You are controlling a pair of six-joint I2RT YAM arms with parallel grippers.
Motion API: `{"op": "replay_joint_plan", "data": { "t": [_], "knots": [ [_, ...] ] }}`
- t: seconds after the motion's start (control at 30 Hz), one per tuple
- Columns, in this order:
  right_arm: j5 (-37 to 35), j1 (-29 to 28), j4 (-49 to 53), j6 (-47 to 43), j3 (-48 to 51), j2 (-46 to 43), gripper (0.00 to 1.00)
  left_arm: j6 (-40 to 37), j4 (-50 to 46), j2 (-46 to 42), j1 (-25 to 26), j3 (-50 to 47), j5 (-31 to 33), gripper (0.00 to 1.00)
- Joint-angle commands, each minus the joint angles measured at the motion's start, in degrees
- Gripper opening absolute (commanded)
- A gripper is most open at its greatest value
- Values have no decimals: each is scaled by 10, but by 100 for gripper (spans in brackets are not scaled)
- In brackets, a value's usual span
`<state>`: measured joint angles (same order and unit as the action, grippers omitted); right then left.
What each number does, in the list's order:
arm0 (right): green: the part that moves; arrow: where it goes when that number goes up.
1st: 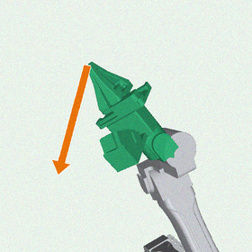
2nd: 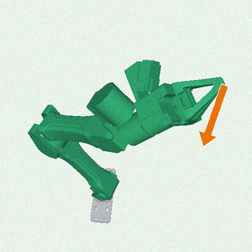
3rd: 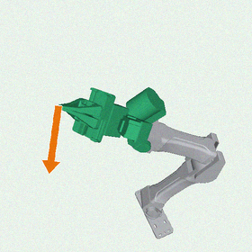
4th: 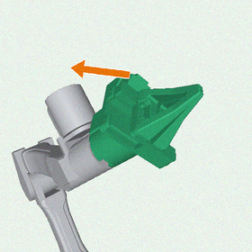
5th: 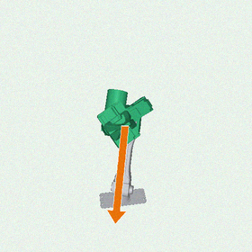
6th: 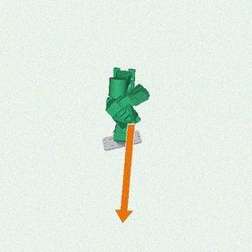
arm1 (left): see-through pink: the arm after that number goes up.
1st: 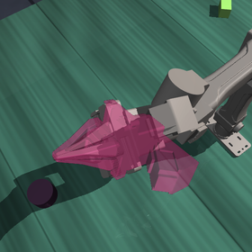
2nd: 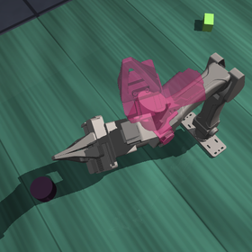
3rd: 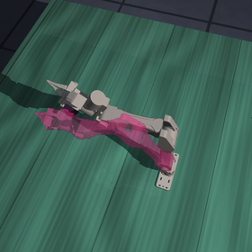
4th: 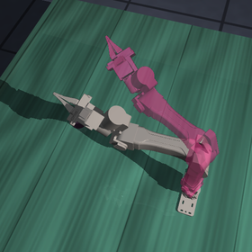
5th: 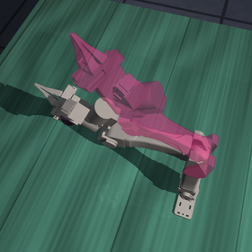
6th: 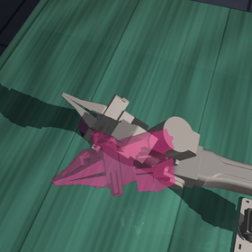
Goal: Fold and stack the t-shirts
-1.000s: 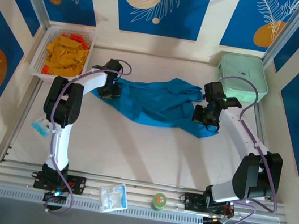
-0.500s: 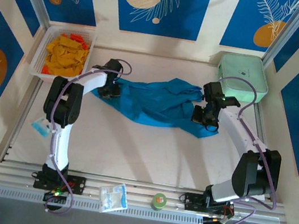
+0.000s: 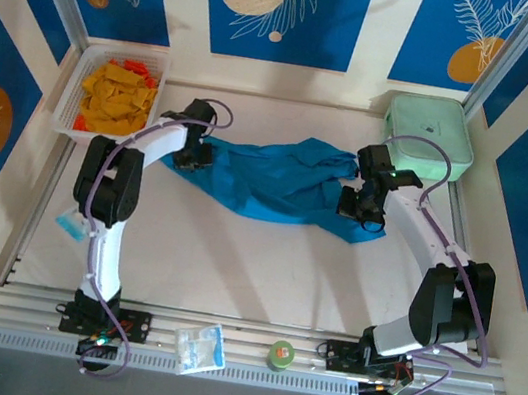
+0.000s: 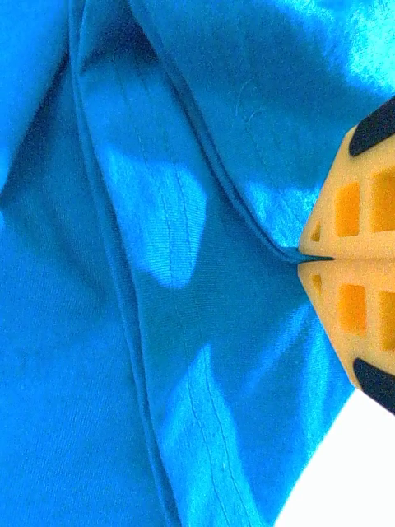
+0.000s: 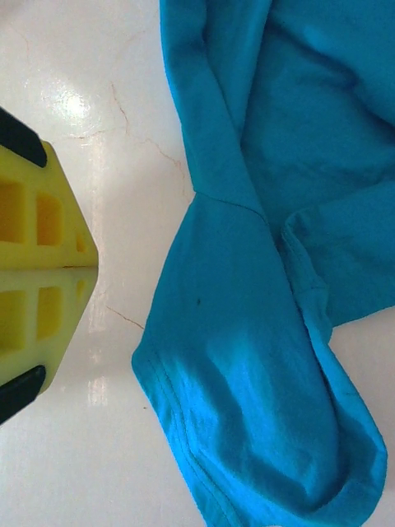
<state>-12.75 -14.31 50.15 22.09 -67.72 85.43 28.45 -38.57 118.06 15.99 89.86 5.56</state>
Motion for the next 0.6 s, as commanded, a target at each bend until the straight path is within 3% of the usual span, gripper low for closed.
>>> {"op": "replay_joint_plan", "data": {
  "t": [0.0, 0.2, 0.23, 0.27, 0.57],
  "knots": [
    [20, -3, -2, 6, -7, 4, 0, -11, -27, -48, 8, 30, 0, 0],
    [31, -6, -8, 8, 3, 1, 0, -18, -39, -64, 12, 23, 6, 14],
    [31, -6, -8, 8, 4, 0, 0, -17, -37, -62, 12, 18, 9, 11],
    [31, -8, -8, 8, 5, 0, 0, -17, -35, -60, 12, 13, 10, 0],
    [28, -7, -3, 6, 6, -13, 0, -2, -9, -118, 13, -53, 10, 0]
  ]
}}
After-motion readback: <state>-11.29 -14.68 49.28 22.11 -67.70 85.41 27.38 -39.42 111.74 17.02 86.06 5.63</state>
